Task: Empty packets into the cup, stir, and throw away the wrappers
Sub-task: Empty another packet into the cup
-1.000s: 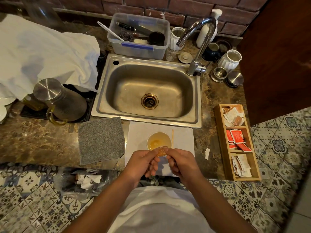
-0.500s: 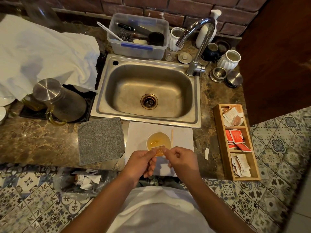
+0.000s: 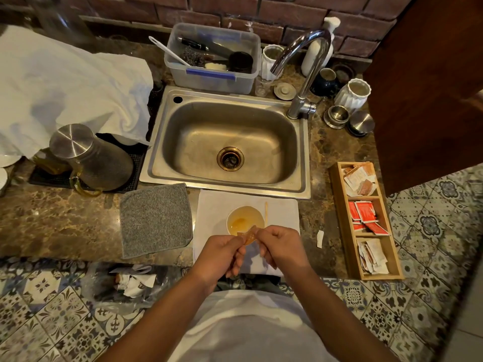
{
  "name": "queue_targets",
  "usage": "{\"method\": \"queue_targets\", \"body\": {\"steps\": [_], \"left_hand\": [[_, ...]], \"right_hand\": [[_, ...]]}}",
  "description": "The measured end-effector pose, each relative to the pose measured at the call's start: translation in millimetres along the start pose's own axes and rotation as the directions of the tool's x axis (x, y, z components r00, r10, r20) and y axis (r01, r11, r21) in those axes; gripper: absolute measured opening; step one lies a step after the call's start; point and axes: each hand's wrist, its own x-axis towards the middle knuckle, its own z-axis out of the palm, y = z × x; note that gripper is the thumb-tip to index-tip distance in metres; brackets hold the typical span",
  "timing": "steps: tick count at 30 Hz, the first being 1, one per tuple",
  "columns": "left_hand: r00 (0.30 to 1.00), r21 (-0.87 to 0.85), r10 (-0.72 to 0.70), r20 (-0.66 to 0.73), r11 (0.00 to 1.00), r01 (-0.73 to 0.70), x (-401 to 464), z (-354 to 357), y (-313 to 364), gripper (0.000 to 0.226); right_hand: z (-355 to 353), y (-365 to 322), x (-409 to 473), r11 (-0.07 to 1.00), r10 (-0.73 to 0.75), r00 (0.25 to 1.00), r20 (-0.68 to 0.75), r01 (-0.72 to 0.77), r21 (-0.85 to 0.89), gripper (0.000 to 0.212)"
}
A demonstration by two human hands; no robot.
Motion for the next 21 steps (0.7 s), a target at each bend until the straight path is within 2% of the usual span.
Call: {"method": "queue_targets", "body": {"steps": [3,8,13,21], "left_hand": [[1.0,-0.01,0.0,-0.012,1.0,0.0,-1.1,-1.9,-2.9,0.038],[1.0,-0.041,0.016,-0.006,0.999,-0.016,-1.8,-5.0,-2.7,0.036],[1.0,-0.039,0.015,-0.005,0.999,-0.015,-2.5,-8.1,-1.4,0.035],[0.996,0.097,0.081,0.045,0.992,-0.085,-2.4,-8.5,-8.3,0.022]], "right_hand": [[1.0,7.5,1.3,0.991,-0.056,0.998,-0.019,0.053,-0.122,0.021],[1.0,8.0,1.4,0.996,-0.039,0.999,0.024,0.041,-0.074,0.015],[0.7,8.3,-3.3,0.998,-0.038,0.991,0.127,0.045,-0.049,0.04],[2.5,9.0,-7.5,0.999,0.02,0.992,0.128,-0.015,-0.037,0.041]]}}
